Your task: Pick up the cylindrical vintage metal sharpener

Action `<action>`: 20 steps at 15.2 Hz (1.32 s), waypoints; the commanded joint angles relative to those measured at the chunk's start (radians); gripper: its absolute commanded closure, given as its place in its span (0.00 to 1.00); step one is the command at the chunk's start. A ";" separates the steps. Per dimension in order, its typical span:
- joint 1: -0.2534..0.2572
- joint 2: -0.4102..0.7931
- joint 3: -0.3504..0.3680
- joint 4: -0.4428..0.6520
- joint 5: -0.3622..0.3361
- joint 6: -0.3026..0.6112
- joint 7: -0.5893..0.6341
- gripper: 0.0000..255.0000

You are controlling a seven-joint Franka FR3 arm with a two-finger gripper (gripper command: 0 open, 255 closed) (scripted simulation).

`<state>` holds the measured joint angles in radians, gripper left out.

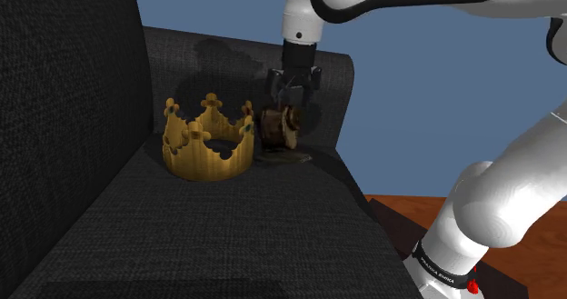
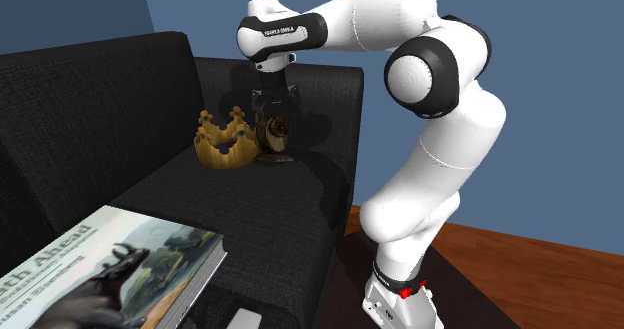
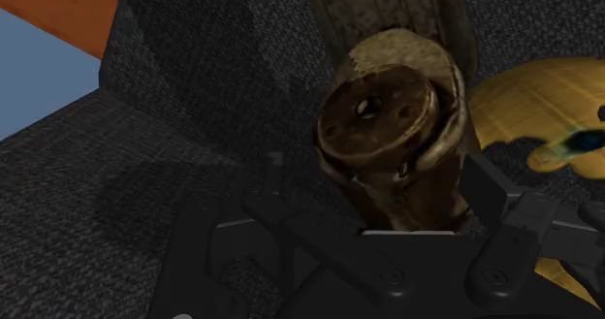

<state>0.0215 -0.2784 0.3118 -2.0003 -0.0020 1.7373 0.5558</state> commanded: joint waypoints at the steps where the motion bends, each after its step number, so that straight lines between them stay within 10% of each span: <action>1: -0.008 0.115 0.031 0.061 -0.047 -0.005 0.058 0.00; 13: 0.000 0.209 0.057 0.056 -0.105 0.090 0.134 0.00; 14: 0.000 0.210 0.058 0.055 -0.105 0.092 0.135 1.00; 20: 0.001 0.212 0.059 0.057 -0.106 0.092 0.136 1.00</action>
<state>0.0217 -0.0693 0.3694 -1.9412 -0.1086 1.8303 0.6925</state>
